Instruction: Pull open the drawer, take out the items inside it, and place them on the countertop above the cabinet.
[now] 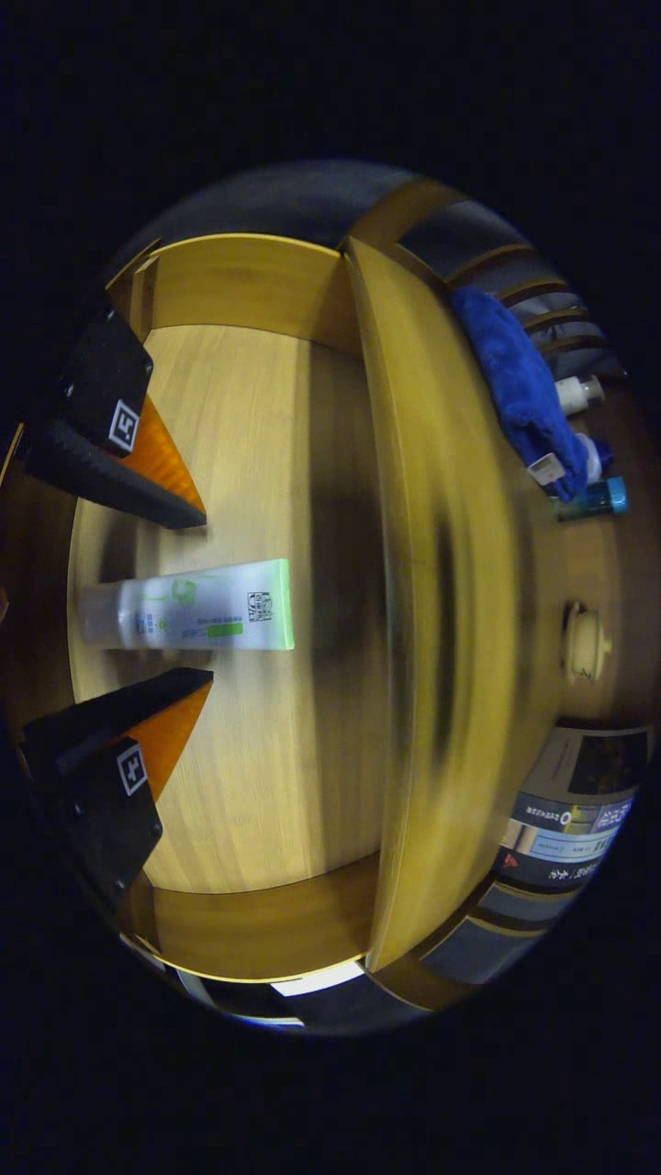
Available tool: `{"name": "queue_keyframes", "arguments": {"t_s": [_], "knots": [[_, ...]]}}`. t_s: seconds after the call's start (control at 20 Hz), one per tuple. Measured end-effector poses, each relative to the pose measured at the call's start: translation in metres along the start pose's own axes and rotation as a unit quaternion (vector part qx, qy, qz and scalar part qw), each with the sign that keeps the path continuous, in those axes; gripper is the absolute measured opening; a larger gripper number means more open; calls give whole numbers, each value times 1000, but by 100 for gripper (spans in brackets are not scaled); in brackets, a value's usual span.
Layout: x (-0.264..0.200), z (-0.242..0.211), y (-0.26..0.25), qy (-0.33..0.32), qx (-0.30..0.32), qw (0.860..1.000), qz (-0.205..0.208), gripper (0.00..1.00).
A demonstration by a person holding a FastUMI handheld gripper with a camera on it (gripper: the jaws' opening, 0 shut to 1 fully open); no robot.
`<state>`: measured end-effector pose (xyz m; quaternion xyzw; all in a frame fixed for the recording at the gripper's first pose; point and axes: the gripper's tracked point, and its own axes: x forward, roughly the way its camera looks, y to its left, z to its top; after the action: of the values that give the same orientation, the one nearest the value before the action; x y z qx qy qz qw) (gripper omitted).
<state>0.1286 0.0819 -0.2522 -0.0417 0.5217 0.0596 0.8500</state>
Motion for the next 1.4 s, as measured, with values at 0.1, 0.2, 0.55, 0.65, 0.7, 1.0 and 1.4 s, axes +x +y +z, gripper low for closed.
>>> {"name": "queue_keyframes", "arguments": {"t_s": [0.1, 0.2, 0.55, 0.65, 0.7, 1.0, 1.4], "knots": [[0, -3, -4, 26, 0, 1000, -13, 99], [2, -8, -4, 52, -3, 998, -26, 94], [-30, 6, 24, 63, -2, 998, -24, 57], [-53, 20, 40, 46, 5, 999, -8, 52], [-66, 26, 46, 39, 4, 999, -4, 44], [-139, 50, 60, -9, -12, 1000, 4, 44], [-203, 83, 60, -62, -33, 997, 5, 44]]}}
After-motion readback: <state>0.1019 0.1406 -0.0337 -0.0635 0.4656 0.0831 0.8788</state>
